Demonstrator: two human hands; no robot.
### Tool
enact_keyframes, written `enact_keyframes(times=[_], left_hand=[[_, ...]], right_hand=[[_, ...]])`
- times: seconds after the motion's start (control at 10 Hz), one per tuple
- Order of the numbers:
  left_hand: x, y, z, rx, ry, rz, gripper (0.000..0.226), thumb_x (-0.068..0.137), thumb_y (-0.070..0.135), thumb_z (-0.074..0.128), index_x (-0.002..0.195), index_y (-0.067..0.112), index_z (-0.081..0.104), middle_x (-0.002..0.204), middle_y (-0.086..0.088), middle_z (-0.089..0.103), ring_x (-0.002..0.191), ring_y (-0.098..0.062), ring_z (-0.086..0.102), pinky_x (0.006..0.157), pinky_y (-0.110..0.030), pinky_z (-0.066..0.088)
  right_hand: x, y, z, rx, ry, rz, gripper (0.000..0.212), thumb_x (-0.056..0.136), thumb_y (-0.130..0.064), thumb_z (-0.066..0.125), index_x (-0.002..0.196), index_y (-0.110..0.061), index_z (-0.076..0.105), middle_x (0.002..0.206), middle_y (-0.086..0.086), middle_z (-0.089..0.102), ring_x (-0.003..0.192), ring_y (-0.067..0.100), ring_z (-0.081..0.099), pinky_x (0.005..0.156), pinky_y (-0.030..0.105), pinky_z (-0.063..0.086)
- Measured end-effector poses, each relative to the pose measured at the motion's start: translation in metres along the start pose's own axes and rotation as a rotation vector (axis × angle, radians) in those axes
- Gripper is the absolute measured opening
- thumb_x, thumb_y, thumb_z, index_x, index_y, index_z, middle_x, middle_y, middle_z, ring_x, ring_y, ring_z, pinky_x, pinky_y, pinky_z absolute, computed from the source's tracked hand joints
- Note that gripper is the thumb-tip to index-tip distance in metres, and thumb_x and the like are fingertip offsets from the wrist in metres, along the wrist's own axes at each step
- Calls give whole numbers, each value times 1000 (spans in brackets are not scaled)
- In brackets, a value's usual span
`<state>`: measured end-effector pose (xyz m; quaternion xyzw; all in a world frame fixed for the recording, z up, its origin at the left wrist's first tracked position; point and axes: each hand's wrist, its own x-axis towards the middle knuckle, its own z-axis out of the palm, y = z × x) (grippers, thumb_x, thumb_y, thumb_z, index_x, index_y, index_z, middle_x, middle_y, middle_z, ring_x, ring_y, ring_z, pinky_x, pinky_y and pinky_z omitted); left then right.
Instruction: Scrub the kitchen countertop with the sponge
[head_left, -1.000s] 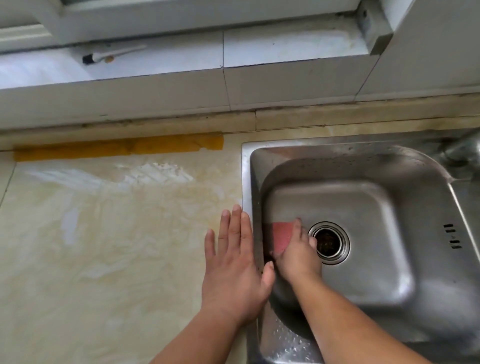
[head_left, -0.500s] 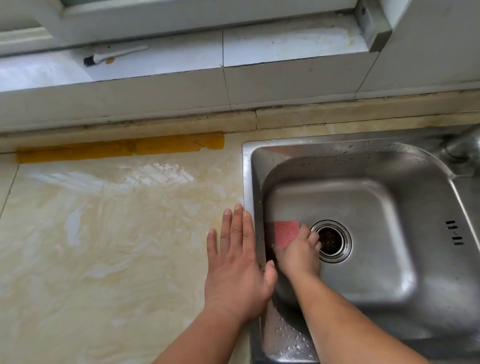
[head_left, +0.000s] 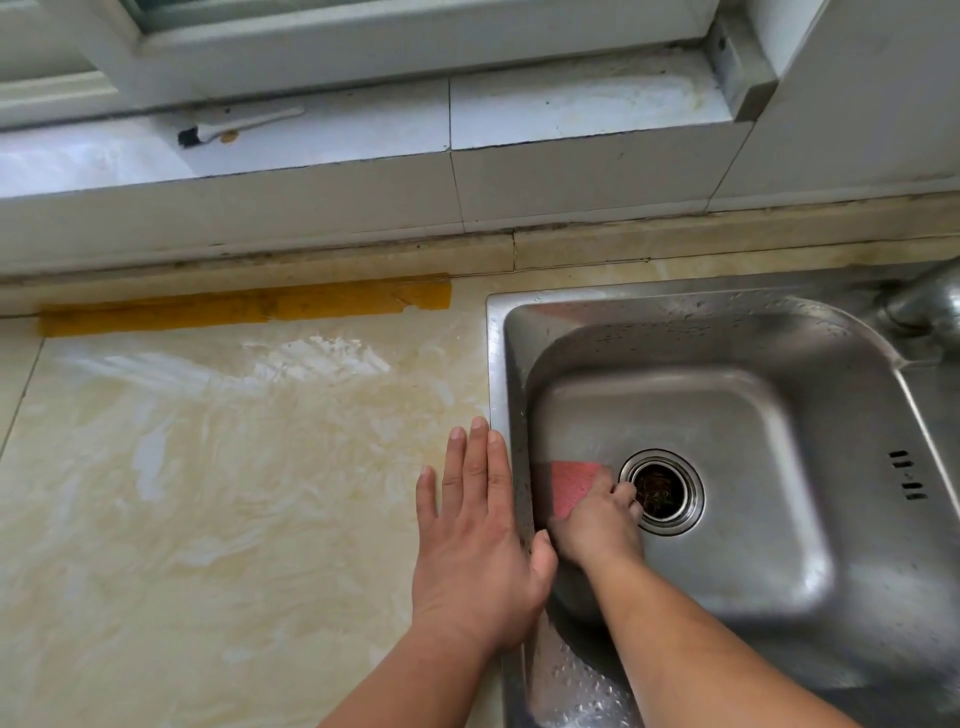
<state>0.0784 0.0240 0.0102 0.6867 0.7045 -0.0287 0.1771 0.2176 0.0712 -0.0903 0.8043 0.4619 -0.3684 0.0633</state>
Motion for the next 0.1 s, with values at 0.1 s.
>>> enact_keyframes(times=[0.1], left_hand=[[-7,2,2,-3,6,0,103,85,62,28,160,17,-27,165,0,-42,152,-20,-38,123,-50,-18]], right_hand=[[-7,-1,-28,185,52,12,91,82,-36,78,153,-11,28,150,17,35,136,38,41,111,40,37]])
